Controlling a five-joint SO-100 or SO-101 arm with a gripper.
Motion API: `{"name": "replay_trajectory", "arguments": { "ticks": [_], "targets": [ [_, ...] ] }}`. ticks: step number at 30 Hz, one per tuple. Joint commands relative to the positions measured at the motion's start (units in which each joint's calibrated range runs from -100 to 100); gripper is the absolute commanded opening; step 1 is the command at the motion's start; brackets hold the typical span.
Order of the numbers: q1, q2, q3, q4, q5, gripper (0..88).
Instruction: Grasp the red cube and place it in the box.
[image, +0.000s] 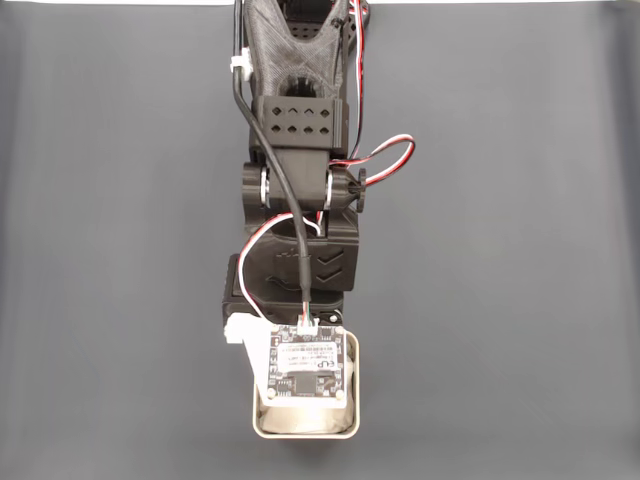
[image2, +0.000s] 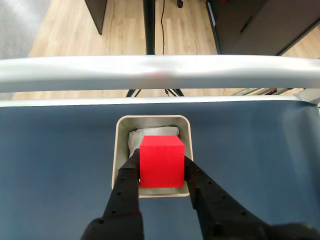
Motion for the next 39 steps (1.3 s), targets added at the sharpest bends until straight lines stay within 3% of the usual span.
{"name": "replay_trajectory", "arguments": {
  "ticks": [1, 5, 8, 39],
  "targets": [
    [-0.8, -2.24, -1.97, -1.08, -0.05, 8.6],
    [-0.72, -2.5, -1.52, -0.99, 0.88, 31.4],
    [-0.58, -2.93, -0.88, -2.22, 1.81, 36.3],
    [-0.44, -2.93, -0.7, -3.62, 0.0, 37.4]
  ]
}}
